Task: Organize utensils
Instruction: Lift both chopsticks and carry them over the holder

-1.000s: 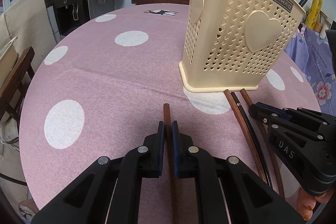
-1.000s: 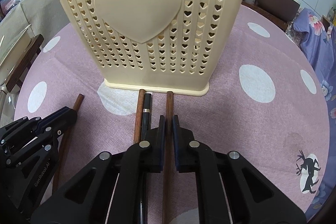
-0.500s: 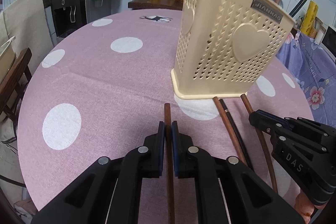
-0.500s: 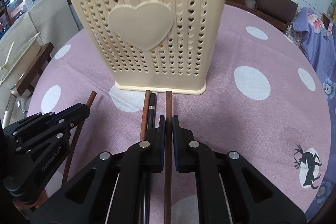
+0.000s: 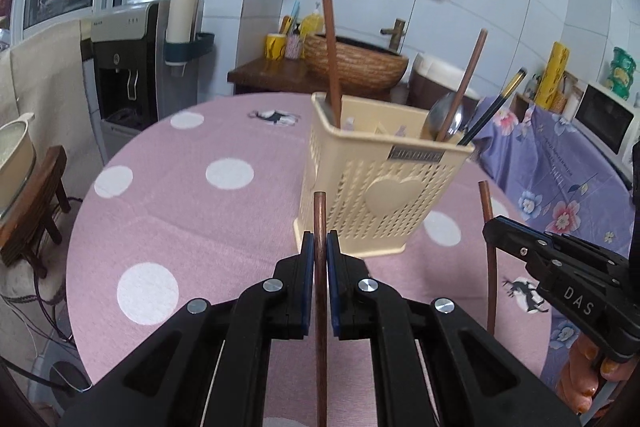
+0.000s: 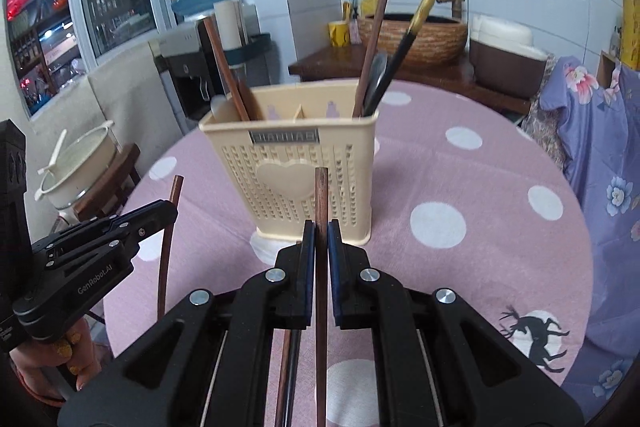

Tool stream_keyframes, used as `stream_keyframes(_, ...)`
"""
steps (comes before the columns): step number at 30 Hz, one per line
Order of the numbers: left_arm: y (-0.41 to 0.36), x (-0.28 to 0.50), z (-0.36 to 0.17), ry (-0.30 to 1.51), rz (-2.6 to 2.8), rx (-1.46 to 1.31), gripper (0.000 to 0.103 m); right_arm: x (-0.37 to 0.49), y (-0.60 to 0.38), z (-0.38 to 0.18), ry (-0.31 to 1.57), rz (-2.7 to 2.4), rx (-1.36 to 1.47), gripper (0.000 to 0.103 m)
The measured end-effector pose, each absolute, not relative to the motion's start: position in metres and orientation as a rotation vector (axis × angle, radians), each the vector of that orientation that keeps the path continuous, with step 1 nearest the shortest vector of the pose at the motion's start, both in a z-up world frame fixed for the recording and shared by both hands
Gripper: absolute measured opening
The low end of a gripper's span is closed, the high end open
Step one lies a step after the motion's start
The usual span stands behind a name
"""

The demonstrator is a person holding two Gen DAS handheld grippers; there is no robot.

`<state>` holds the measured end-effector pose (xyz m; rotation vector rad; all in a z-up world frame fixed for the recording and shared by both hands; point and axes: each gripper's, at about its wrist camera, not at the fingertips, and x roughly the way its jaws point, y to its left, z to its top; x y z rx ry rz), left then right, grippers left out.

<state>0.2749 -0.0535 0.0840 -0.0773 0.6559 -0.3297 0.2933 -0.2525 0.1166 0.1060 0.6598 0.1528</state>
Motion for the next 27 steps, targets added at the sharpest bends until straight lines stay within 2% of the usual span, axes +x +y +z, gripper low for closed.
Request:
stream_keyframes(10, -0.043, 0.267, 0.129, 0.552, -0.344, -0.103, 0.007, 0.276, -0.263, 0.169, 0.556, 0.158, 0.110, 0.007)
stream_keyframes(27, -0.037, 0.266, 0.147, 0.499, -0.343, -0.125, 0.007, 0.268, -0.260, 0.185, 0.516, 0.145, 0.112, 0.007)
